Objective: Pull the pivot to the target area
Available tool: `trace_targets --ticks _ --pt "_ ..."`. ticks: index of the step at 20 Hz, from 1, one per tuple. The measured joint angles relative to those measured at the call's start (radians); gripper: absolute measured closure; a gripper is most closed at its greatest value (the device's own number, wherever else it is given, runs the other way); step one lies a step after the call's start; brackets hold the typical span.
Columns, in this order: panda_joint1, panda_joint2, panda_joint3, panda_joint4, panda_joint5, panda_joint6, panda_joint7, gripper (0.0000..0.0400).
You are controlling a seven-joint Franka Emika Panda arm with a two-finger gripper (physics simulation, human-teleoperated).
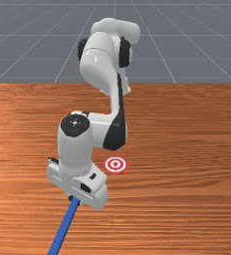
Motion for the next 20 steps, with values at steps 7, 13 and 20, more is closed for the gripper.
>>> trace_targets --ticks 7,13,20 --pt "0.065 -0.403 -0.094 -0.782 0.065 0.34 0.228 0.0276" --pt "0.133 -0.539 -0.151 -1.057 0.115 0.445 0.452 0.0277" --pt "0.283 -0.547 -0.161 -1.064 0.137 0.417 0.677 0.0286"
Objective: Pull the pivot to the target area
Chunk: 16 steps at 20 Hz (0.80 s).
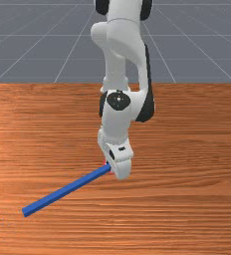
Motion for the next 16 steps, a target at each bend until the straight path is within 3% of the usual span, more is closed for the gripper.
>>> trace_targets --ticks 2,6,12,13,16 --pt "0.037 0.002 0.0 0.007 0.006 -0.011 0.057 0.0291" --pt "0.079 0.001 0.032 0.013 -0.053 -0.004 -0.042 0.0304" --pt "0.17 0.027 0.045 0.07 -0.051 -0.046 0.065 0.0304" --pt "0.149 0.023 0.079 0.063 -0.042 -0.029 0.0 0.0304" --pt "0.149 0.107 0.071 0.226 -0.051 -0.114 0.004 0.0304"
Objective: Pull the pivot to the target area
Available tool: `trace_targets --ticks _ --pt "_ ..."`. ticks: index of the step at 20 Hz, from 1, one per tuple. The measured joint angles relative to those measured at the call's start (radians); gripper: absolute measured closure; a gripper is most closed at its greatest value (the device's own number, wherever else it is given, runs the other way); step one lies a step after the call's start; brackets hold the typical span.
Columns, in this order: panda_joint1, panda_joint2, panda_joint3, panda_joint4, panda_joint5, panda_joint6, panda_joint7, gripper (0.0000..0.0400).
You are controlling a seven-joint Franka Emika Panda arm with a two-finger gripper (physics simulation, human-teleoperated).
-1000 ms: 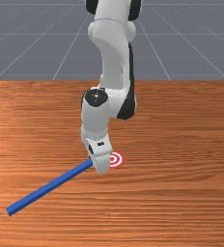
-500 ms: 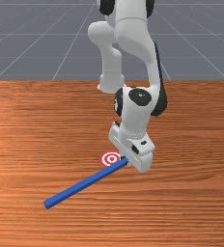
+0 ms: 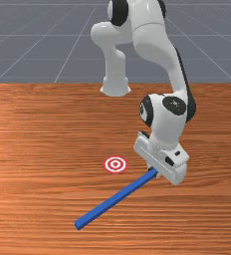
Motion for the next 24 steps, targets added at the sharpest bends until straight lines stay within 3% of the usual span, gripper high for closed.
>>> trace_targets --ticks 3,7,8,9,11,13,17,19,24 --pt "-0.009 0.069 -0.008 0.134 0.003 -0.068 0.017 0.0303" --pt "0.032 -0.086 -0.026 -0.166 0.009 0.071 0.09 0.0303" --pt "-0.016 -0.132 0.036 -0.255 0.04 0.136 -0.017 0.0305" --pt "-0.008 -0.164 0.034 -0.318 0.037 0.166 -0.01 0.0304" --pt "0.008 -0.205 0.027 -0.4 0.029 0.205 0.007 0.0304" --pt "0.07 -0.237 -0.025 -0.464 -0.023 0.222 0.078 0.0304" --pt "0.094 -0.318 -0.025 -0.625 -0.022 0.303 0.105 0.0304" --pt "0.122 -0.33 -0.05 -0.653 -0.053 0.307 0.126 0.0304" --pt "0.048 -0.347 -0.034 -0.689 -0.05 0.343 0.014 0.0304"
